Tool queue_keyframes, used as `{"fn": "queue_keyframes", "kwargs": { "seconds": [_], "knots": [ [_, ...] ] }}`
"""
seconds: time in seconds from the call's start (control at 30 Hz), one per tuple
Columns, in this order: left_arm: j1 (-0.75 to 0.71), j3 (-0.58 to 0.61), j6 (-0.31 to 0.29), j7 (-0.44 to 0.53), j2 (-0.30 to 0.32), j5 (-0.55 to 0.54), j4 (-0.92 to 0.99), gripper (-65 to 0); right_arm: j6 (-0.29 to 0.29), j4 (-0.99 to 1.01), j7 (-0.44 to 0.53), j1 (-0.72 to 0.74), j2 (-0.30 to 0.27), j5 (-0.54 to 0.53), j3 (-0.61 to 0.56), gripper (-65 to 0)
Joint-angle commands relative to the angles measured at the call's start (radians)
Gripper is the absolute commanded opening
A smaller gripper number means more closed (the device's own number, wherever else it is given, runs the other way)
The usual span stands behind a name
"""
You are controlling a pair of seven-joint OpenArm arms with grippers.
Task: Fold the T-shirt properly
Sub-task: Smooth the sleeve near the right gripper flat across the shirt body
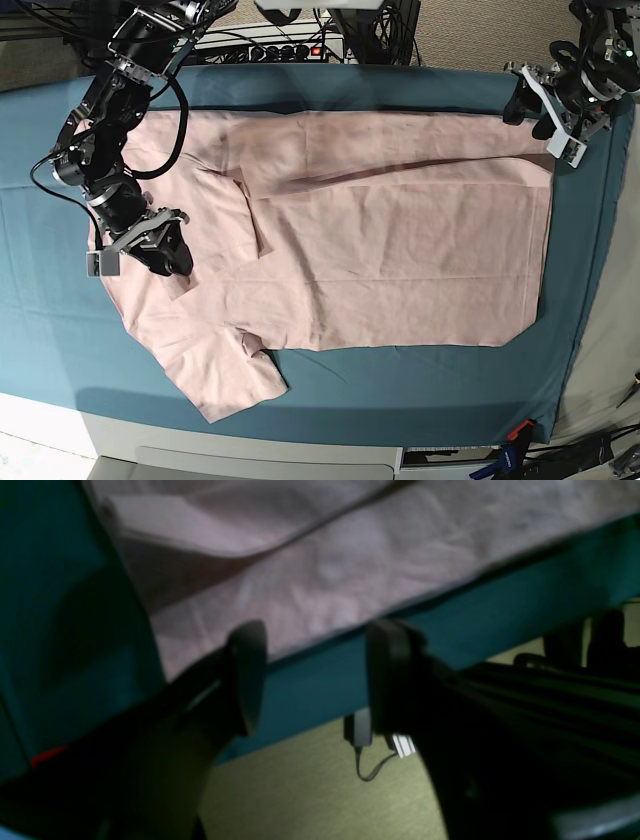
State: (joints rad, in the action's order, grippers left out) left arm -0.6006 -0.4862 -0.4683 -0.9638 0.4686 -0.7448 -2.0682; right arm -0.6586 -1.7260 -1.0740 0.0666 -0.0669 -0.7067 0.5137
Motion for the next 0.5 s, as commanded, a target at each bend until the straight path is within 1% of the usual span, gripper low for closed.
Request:
{"fn": "queue_keyframes", "kwargs": {
  "seconds": [0.0,0.1,0.27,0.37,0.47],
  "knots": [
    [-0.003,-0.008,0.000,0.021,0.014,-0.010,-0.017,-32.4,-0.003,-0.015,0.017,0.016,-0.018,-0.025,-0.001,-41.4],
    [-0.003,-0.008,0.000,0.021,0.014,-0.010,-0.017,-32.4,-0.003,-0.015,0.007,0.016,-0.034,-0.025,0.013,-41.4],
    [0.000,-0.008,0.000,0.022,0.014,0.018,-0.017,-32.4,0.002,-0.015,-0.031,0.016,-0.050,-0.026,0.092,-41.4],
    [-0.001,-0.008,0.018,0.020,0.014,0.040,-0.017,-32.4,0.032,-0.015,-0.085,-0.004,-0.050,-0.057,0.154,-41.4],
    [-0.001,-0.008,0.031,0.020,0.014,0.074,-0.017,-32.4,0.061,-0.015,-0.106,-0.066,-0.056,-0.097,0.219,-41.4]
  ]
}}
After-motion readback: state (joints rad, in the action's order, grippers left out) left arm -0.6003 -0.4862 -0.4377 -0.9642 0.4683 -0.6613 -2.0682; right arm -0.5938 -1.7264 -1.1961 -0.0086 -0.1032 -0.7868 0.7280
